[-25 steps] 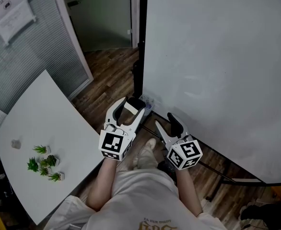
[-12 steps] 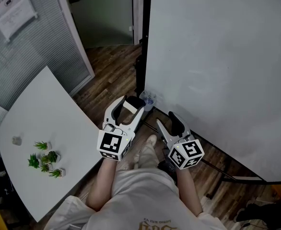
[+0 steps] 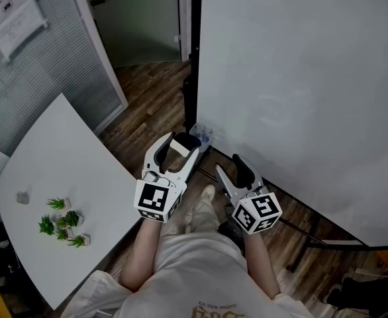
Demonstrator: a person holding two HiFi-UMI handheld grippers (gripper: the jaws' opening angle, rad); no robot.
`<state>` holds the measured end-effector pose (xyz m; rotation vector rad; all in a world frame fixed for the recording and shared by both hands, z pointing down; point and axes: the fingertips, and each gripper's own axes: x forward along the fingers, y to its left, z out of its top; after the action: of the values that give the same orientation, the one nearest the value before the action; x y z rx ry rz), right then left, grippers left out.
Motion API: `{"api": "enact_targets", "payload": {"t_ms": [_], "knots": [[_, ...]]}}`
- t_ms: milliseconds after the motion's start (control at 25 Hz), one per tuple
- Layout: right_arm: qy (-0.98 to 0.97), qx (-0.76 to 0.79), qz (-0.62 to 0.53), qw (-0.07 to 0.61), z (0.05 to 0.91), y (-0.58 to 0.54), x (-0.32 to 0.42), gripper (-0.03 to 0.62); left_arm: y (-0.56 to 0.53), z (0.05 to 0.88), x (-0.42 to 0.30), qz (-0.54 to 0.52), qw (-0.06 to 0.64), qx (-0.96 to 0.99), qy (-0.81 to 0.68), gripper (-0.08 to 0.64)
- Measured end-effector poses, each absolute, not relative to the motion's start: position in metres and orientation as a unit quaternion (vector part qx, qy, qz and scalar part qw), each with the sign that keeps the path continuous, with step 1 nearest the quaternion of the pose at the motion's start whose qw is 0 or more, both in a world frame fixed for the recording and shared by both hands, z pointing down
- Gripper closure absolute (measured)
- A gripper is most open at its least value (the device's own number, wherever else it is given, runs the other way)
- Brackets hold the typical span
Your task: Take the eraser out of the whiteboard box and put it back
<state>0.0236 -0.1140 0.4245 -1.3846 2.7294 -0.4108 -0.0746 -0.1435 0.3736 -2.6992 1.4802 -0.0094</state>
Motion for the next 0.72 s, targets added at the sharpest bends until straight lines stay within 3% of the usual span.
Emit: {"api": "enact_targets", "payload": {"t_ms": [720], "knots": [[0.881,-0.452,-0.138,0.027,0.429,-0.121,0.036,0.351,-0.157,0.379,-0.053,-0.012,0.034,-0.882,0.47,0.293]]}}
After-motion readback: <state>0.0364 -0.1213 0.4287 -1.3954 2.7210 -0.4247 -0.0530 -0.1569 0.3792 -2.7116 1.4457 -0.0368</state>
